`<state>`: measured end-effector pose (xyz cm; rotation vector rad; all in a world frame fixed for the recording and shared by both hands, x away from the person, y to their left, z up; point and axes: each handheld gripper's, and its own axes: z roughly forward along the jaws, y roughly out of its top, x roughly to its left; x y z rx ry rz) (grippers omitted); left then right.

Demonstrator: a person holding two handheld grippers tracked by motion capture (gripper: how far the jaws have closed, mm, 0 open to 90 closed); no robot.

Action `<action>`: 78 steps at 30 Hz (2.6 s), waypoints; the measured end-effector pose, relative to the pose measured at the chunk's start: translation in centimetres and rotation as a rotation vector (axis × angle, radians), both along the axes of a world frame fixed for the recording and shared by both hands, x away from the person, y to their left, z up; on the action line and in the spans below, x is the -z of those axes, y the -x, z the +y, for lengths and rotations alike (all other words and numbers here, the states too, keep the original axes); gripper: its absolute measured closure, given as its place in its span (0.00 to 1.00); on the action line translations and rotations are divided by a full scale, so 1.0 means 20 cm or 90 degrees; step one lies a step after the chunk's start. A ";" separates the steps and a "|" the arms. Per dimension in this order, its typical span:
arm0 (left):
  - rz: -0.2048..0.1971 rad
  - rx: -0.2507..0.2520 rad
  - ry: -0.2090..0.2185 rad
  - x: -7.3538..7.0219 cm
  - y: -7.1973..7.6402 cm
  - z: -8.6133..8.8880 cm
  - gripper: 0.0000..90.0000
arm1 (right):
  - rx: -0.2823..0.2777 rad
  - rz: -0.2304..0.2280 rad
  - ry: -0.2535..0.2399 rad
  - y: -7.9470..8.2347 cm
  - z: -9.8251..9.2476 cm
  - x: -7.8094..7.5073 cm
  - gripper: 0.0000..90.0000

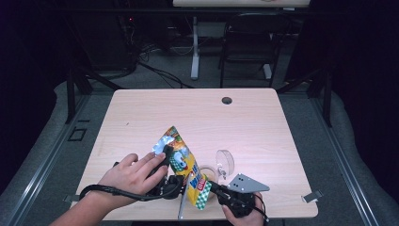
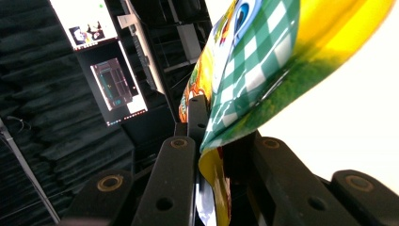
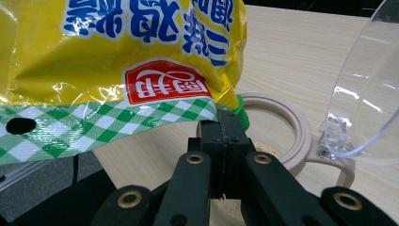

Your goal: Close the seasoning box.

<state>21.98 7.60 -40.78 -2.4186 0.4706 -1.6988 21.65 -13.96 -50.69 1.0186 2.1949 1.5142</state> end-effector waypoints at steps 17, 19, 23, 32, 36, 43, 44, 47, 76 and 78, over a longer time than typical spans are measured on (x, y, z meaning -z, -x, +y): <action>-0.007 -0.005 -0.004 -0.01 0.01 0.01 0.92 | -0.014 0.004 -0.010 0.00 0.04 0.01 1.00; -0.006 -0.006 -0.005 -0.01 0.01 0.01 0.92 | -0.014 0.004 -0.008 -0.01 0.04 0.01 1.00; -0.008 -0.008 -0.007 -0.01 0.01 0.01 0.92 | -0.016 0.007 -0.010 -0.01 0.04 0.01 1.00; -0.001 -0.007 0.003 -0.02 0.01 0.01 0.92 | -0.020 0.010 -0.011 -0.01 0.05 0.01 1.00; -0.002 -0.006 -0.002 -0.01 0.00 0.01 0.92 | -0.020 0.010 -0.011 -0.01 0.04 0.01 1.00; 0.003 -0.003 0.003 -0.02 0.00 0.00 0.92 | -0.016 0.011 -0.011 0.00 0.03 0.01 1.00; 0.003 -0.003 0.003 -0.02 0.00 0.00 0.92 | -0.016 0.011 -0.011 0.00 0.03 0.01 1.00; 0.007 -0.004 0.005 -0.02 0.00 0.00 0.92 | -0.013 0.010 -0.016 0.00 0.03 0.01 1.00; -0.002 0.005 -0.004 -0.02 0.00 -0.01 0.92 | -0.013 0.009 -0.014 0.00 0.03 0.01 1.00; -0.004 0.005 -0.005 -0.02 0.00 -0.01 0.92 | -0.012 0.010 -0.015 0.00 0.03 0.01 1.00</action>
